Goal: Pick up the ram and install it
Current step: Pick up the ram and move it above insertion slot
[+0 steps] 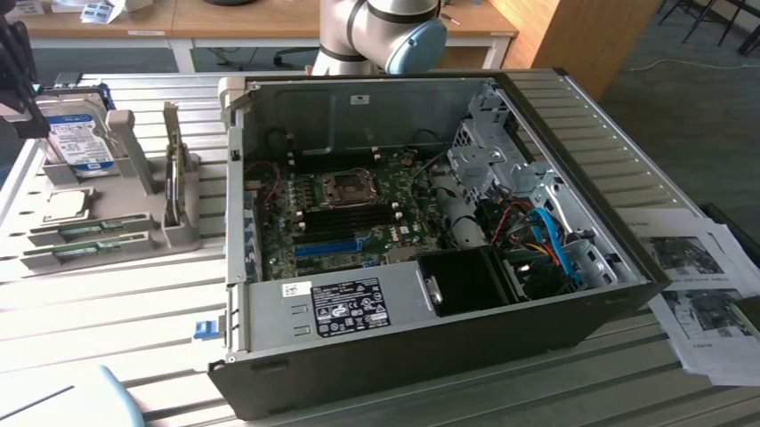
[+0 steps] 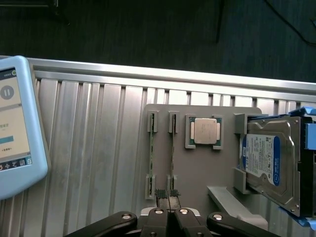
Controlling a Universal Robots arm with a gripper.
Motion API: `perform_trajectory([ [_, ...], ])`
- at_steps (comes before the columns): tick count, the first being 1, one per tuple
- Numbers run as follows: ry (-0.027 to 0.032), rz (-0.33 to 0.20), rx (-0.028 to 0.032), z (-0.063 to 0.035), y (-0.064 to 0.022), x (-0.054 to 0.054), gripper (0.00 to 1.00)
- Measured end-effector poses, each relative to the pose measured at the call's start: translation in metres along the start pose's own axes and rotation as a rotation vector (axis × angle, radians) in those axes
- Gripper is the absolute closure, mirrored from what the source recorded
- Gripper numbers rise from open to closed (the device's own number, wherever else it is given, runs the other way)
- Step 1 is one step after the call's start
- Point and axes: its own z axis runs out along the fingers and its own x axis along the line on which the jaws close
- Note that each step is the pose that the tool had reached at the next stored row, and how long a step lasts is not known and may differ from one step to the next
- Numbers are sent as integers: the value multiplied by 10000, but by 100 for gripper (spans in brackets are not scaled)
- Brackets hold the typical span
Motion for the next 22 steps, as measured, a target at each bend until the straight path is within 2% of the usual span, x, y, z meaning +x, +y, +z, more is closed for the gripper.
perform_trajectory([
  [22, 23, -67, -1, 89, -3, -2, 91],
])
